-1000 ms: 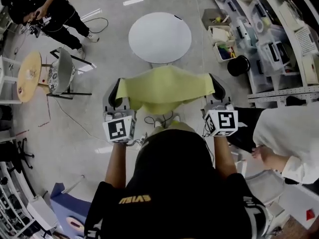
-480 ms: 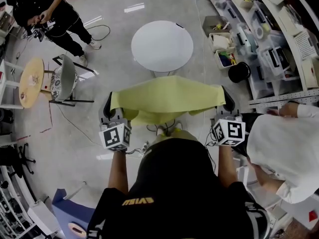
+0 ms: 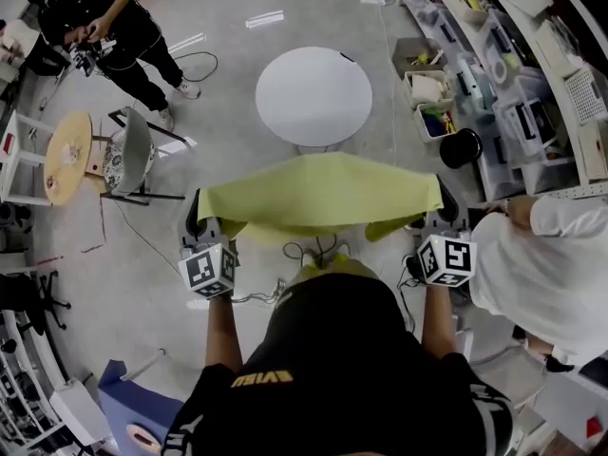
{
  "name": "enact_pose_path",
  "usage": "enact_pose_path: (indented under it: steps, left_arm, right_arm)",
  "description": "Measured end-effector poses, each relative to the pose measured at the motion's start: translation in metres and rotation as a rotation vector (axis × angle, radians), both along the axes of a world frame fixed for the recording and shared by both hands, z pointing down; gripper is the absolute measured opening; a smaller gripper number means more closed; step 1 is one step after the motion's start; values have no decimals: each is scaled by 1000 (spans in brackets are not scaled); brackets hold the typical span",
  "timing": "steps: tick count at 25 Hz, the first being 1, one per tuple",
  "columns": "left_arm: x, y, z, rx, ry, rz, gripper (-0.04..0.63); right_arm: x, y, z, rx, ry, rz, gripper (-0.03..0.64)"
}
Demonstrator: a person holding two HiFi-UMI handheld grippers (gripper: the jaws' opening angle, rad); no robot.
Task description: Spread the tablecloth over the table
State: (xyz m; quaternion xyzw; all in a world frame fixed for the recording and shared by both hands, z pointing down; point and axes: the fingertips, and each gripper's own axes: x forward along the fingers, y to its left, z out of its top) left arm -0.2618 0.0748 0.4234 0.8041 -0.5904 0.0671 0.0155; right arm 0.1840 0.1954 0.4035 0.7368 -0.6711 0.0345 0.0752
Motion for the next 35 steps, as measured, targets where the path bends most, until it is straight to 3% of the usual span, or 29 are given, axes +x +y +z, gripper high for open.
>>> enact_pose_path:
  steps: [4,6,15,25,35]
  left_arm:
    - [0,-13,-28,65,35,-19,17]
    - [12,-23,-42,97,36,-6,17]
    - [43,-33,-69,132,11,26,17]
    - [17,-24,-84,144,12,-134,17]
    - [24,-24,-76,106,36,-183,17]
  right_arm:
    - [1,-27,-11,1,133,-61,3]
    - [3,-43,-22,28,155,-95,3]
    - [25,-62,-51,75,146,-120,3]
    - [126,-50,-42,43,120,-30,3]
    - [143,-73,-18,35,39,-60,3]
